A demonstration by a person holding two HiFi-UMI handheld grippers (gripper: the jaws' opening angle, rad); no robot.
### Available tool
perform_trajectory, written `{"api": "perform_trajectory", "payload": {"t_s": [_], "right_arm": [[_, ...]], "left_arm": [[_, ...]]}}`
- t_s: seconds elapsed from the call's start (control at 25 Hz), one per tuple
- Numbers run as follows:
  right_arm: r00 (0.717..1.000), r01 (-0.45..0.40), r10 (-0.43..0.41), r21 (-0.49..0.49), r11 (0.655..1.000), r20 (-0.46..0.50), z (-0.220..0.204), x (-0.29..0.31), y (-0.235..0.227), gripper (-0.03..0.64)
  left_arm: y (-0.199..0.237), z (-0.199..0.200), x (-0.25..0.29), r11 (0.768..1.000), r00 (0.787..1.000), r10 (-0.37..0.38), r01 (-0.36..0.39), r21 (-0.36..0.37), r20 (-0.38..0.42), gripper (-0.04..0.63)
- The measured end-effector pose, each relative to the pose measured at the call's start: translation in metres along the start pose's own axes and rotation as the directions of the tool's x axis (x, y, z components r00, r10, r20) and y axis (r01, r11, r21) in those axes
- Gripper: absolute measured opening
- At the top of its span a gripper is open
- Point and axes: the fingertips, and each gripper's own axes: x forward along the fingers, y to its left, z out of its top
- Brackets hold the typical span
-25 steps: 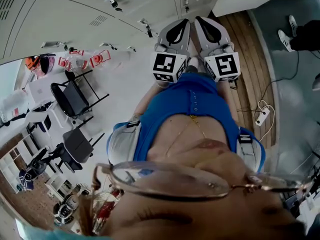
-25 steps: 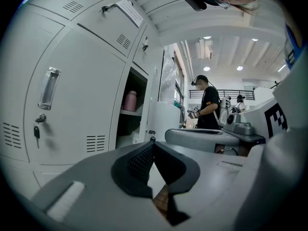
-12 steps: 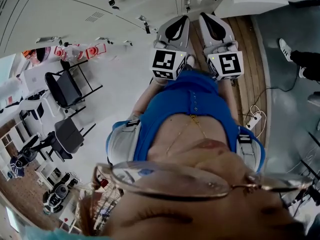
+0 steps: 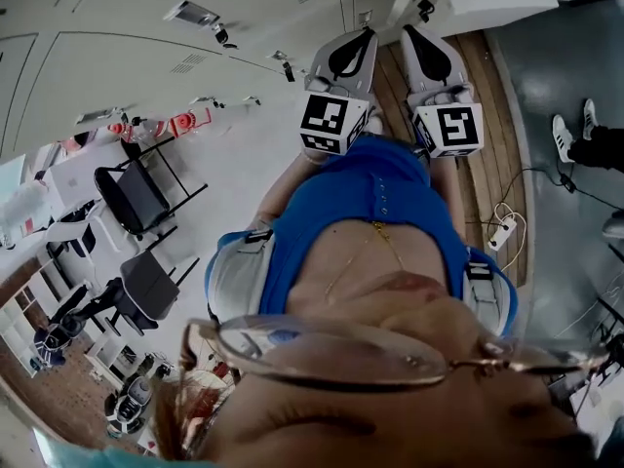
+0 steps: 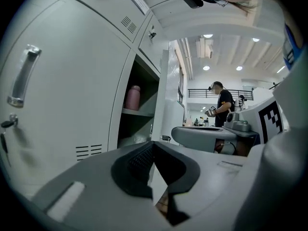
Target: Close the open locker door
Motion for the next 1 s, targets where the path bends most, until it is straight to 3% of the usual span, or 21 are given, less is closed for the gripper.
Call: {"api": "perform_trajectory", "payload": {"t_s": [0.36,0.44,0.56,0.8,1.0], "right_arm": [[0.996,0.090,-0.090,0.012,0.996,0.018,0.011,0.016,-0.025,0.007],[0.996,0.085,-0.085,-0.020,0.996,0.013,0.012,0.019,-0.028,0.073],[0.996,0.086,-0.086,-0.034,0.996,0.020,0.015,0.021,-0.032,0.088],[1.000,-0.015,0.014,-0.115,0.993,-0.014,0.019,0.034,-0.027,0.150],[0.998,-0.028,0.034,-0.120,0.992,0.049,0.021,0.042,-0.036,0.150]], "left_arm": [[0.024,0.002,0.031,0.993,0.993,-0.121,0.121,-0.007,-0.019,-0.002],[0.029,0.001,0.035,0.990,0.989,-0.142,0.142,-0.011,-0.027,-0.002],[0.037,0.001,0.039,0.986,0.985,-0.168,0.168,-0.007,-0.036,-0.002],[0.054,-0.006,0.044,0.975,0.973,-0.223,0.223,-0.010,-0.065,-0.002],[0.066,-0.013,0.038,0.969,0.966,-0.245,0.246,-0.003,-0.076,-0.002]]}}
